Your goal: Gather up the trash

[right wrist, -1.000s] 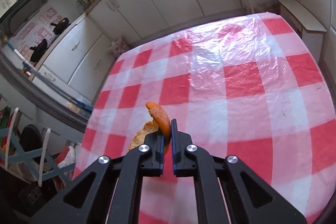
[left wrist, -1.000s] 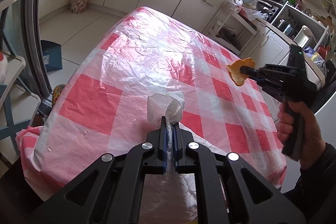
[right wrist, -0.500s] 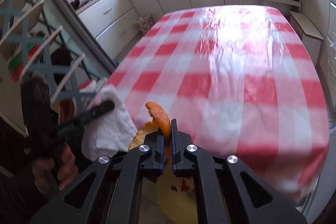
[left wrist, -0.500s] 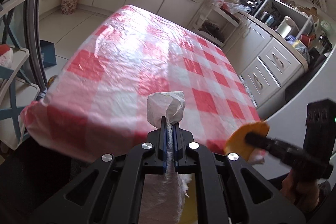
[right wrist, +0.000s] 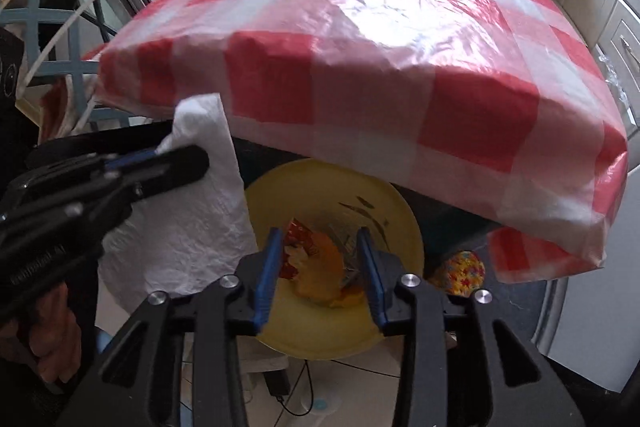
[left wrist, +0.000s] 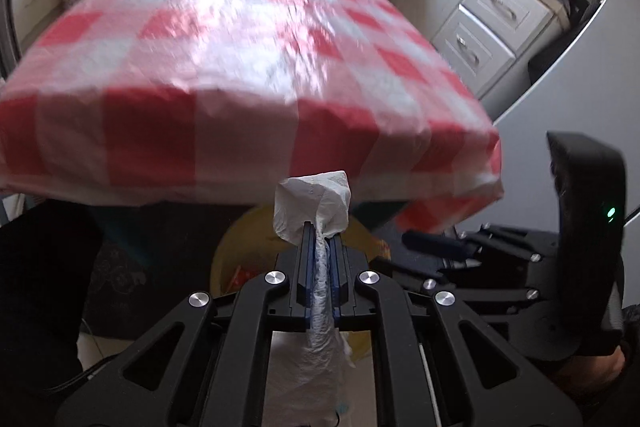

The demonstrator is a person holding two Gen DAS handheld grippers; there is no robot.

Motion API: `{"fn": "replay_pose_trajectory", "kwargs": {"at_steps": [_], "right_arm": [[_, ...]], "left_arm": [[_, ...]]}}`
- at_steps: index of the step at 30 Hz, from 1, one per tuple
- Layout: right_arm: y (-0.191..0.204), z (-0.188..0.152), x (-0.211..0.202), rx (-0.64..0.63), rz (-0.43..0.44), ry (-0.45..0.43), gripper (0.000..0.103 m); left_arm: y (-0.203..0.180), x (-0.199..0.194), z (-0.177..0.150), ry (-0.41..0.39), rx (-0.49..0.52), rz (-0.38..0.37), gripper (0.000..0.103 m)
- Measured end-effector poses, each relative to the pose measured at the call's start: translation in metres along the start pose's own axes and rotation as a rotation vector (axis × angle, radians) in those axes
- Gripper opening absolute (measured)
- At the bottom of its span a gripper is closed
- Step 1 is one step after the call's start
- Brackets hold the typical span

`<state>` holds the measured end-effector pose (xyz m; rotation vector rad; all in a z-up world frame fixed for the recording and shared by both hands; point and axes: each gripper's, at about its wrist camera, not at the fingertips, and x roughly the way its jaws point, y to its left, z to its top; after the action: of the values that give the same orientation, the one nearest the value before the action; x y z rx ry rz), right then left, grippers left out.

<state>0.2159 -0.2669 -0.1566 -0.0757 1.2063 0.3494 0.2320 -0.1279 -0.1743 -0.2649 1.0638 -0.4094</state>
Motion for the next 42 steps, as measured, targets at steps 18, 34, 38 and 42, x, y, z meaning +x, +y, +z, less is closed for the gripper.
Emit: {"fn": "replay_pose_trajectory", "kwargs": {"at_steps": [18, 34, 38, 42], "right_arm": [[-0.038, -0.004, -0.007, 0.211, 0.045, -0.029, 0.064], [0.006, -0.040, -0.093, 0.208, 0.036, -0.360, 0.085], [0.012, -0.045, -0.137, 0.202, -0.027, -0.488, 0.090], [0.024, -0.045, -0.187, 0.204, -0.029, -0.570, 0.094]], "left_arm": [[0.021, -0.019, -0.003, 0.007, -0.044, 0.004, 0.042], [-0.002, -0.130, -0.026, -0.233, -0.002, 0.192, 0.091], [-0.007, -0.158, -0.028, -0.286, 0.008, 0.233, 0.095], [-0.018, -0.186, -0.029, -0.331, 0.038, 0.265, 0.095]]}}
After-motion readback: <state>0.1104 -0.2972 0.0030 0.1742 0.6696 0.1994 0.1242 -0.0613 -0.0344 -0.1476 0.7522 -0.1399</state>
